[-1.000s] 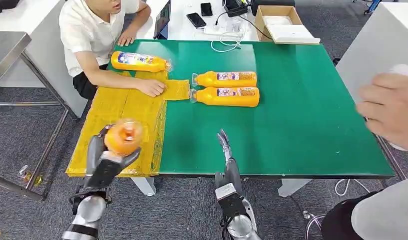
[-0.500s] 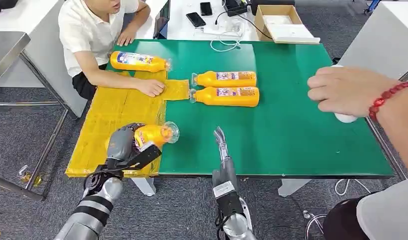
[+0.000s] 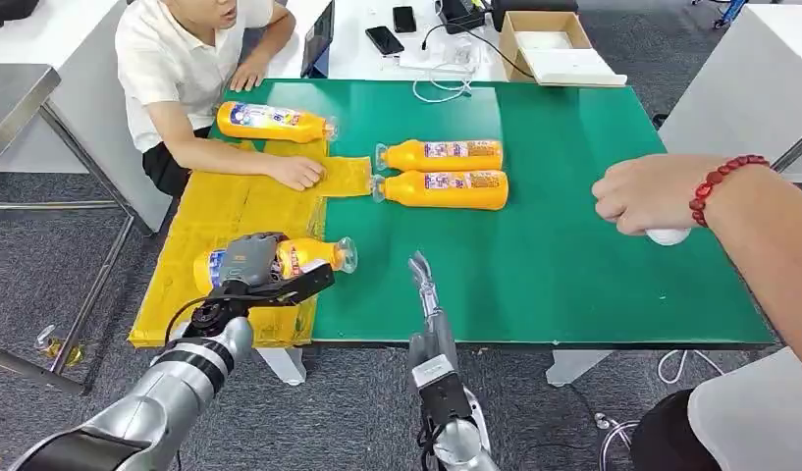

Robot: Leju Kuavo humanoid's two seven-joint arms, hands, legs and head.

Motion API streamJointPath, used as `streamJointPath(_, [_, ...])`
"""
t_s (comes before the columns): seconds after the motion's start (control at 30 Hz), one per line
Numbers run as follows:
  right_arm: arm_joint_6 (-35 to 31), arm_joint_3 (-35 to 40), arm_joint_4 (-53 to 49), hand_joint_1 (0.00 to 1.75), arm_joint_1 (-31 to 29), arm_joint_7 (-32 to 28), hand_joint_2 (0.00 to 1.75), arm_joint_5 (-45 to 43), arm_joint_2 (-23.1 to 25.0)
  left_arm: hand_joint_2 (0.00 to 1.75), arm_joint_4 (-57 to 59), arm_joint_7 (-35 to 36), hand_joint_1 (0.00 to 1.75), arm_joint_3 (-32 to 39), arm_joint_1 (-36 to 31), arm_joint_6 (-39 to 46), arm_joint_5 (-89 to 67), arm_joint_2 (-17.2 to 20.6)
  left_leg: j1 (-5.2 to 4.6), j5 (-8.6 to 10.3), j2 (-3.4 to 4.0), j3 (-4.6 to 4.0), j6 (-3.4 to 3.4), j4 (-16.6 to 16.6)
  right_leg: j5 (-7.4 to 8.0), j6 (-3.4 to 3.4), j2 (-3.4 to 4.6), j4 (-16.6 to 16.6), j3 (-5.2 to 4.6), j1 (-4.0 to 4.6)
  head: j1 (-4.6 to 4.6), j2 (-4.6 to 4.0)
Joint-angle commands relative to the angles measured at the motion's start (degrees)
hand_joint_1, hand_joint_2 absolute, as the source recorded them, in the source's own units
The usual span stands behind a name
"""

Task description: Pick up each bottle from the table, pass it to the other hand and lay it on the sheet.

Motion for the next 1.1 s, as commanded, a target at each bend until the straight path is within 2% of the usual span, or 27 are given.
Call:
streamJointPath(0.03, [-0.46, -1.47, 7.93, 0.0, -4.08, -0.18, 0.0, -0.48, -0.26, 1.75, 12.01, 2.61, 0.0, -3.64, -4.22, -10.28, -2.23, -2.13, 0.03, -0.03, 0.08, 0.18, -0.05, -0.06, -0.01, -0.08, 0.04, -0.06, 0.17, 0.04, -0.02, 0.0])
streamJointPath(0.17, [-0.76, -1.18, 10.49, 0.0, -5.29, -0.53, 0.0, 0.12, 0.38, 1.75, 12.59, 3.36, 0.0, -2.63, -4.8, -15.3, -1.54, -1.77, 0.04, -0.07, 0.2, 0.37, -0.09, -0.1, -0.02, -0.14, 0.12, -0.1, 0.32, 0.06, -0.02, 0.0])
streamJointPath(0.63, [-1.14, -0.29, 10.91, 0.0, -5.21, -0.53, 0.0, 0.37, 0.39, 1.75, 12.3, 2.67, 0.0, -1.88, -4.58, -14.8, -1.72, -2.56, 0.02, -0.04, 0.08, 0.33, -0.05, -0.07, -0.01, -0.09, 0.08, -0.05, 0.34, 0.03, 0.0, 0.0])
streamJointPath(0.7, [-1.75, -0.47, 10.44, 0.0, -4.92, -0.53, 0.0, 0.1, 0.17, 1.75, 11.41, 0.0, 0.0, 1.11, -3.74, -13.87, 1.49, -3.19, 0.03, -0.06, 0.09, 0.43, -0.08, -0.11, -0.03, -0.12, 0.07, -0.09, 0.44, 0.04, -0.02, 0.0])
streamJointPath(0.83, [-2.22, 0.08, 10.23, 0.0, -4.51, -0.53, 0.0, -0.43, -0.69, 1.75, 8.47, -10.84, 0.0, 9.52, -1.84, -16.18, 12.93, -3.78, 0.0, -0.04, 0.04, 0.38, -0.05, -0.09, -0.03, -0.08, 0.05, -0.07, 0.4, 0.01, -0.02, 0.0])
streamJointPath(1.0, [-2.84, 0.97, 8.82, 0.0, -3.98, -0.53, 0.0, -0.95, -1.44, 1.75, 0.81, -20.84, 0.0, 12.34, 0.49, -19.03, 24.03, -3.46, 0.01, -0.04, -0.09, 0.44, -0.06, -0.11, -0.04, -0.11, -0.01, -0.1, 0.49, 0.01, 0.0, 0.0])
streamJointPath(1.1, [-3.24, 0.99, 7.65, 0.0, -3.23, -0.53, 0.0, -1.39, -1.83, 1.75, -6.52, -23.31, 0.0, 11.52, 3.5, -19.28, 29.81, -2.45, 0.02, -0.05, -0.09, 0.42, -0.07, -0.08, -0.04, -0.13, -0.01, -0.08, 0.47, 0.03, -0.02, 0.0])
